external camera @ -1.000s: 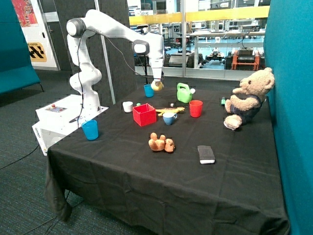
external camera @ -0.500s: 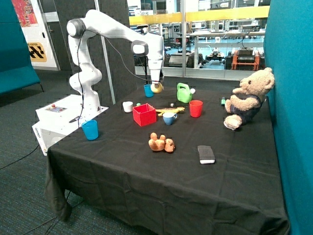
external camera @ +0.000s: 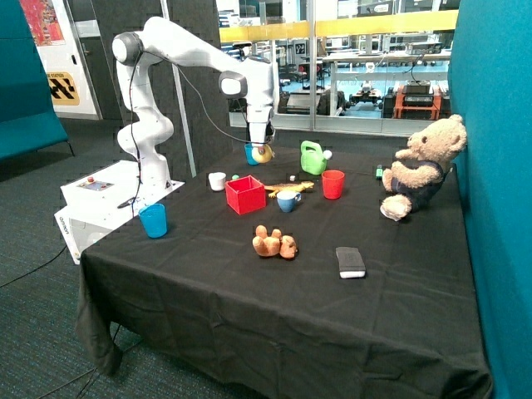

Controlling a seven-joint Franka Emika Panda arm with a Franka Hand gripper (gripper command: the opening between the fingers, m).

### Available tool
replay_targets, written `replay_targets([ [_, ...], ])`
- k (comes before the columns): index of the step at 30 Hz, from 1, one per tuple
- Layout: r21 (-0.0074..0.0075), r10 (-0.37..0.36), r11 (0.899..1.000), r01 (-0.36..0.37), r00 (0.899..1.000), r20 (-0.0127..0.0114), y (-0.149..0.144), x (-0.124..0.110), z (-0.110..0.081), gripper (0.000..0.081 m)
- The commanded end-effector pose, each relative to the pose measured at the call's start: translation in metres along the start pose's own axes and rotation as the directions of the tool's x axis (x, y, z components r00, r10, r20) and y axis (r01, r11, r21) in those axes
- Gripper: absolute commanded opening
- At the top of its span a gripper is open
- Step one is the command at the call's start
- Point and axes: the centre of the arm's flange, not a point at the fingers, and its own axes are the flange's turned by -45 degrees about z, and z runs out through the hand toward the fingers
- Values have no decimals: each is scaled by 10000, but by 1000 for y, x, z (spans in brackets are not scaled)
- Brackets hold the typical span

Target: Put the ball in the red pot

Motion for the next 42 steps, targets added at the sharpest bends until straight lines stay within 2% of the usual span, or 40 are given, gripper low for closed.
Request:
replay_targets([
  [1,-8,427,9991,-427,9990,-115,30,-16,12,0],
  [13,-3,837,9965,-837,9964,-115,55,-32,21,0],
  [27,-3,873,9962,-874,9961,-115,58,-41,34,0],
  [42,-2,947,9955,-948,9954,-115,66,-55,59,0],
])
